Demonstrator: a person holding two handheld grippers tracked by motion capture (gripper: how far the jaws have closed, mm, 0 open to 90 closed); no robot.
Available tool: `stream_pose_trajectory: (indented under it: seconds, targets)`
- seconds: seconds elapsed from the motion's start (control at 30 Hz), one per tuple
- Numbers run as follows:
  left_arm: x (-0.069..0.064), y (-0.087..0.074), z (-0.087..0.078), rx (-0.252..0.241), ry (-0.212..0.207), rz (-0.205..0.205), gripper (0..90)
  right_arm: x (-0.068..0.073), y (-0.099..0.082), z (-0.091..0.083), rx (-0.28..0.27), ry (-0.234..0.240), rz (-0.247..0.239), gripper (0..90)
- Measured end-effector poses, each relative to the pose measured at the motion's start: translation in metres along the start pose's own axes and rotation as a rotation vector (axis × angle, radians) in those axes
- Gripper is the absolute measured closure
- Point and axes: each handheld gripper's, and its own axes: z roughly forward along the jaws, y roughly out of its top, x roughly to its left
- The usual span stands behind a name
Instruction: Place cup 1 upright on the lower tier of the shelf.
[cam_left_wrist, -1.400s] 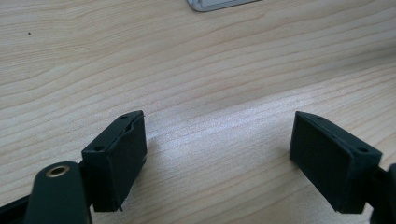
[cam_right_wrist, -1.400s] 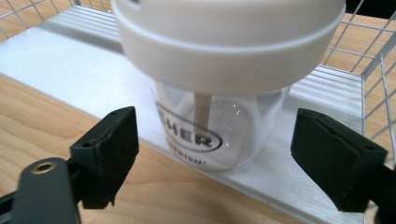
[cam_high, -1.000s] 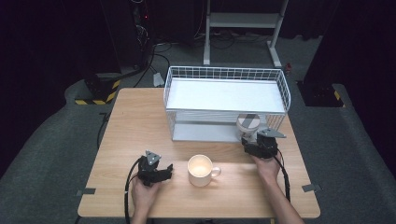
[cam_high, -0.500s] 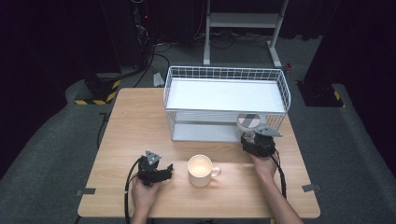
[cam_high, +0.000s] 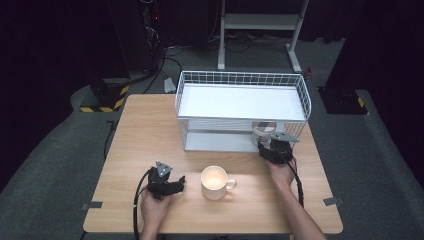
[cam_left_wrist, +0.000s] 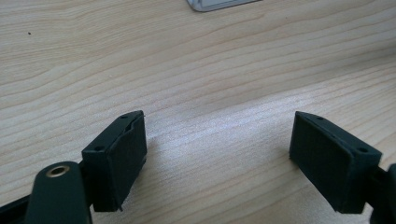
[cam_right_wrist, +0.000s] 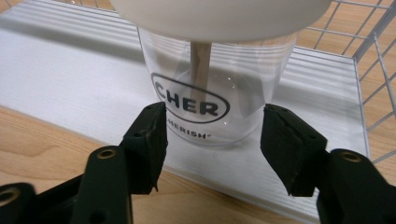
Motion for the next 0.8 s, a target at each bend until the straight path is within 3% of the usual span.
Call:
stream_pose_trajectory:
  seconds: [0.3,0.37,0.4,0.8]
  targets:
    - [0.0,0.0,0.0,0.0,-0.001,0.002,19.5,0.0,0.001,0.009,0.017,0.002,0.044,34.0]
    - [0.0,0.0,0.0,0.0,-0.001,0.002,19.4,0.001,0.004,0.012,0.027,0.0,0.066,33.8]
    - [0.0,0.0,0.0,0.0,-0.001,0.002,19.4,0.0,0.005,0.013,0.025,-0.003,0.049,33.8]
    - [0.0,0.0,0.0,0.0,-0.001,0.002,19.4,0.0,0.008,0.024,0.034,-0.015,0.1,35.0]
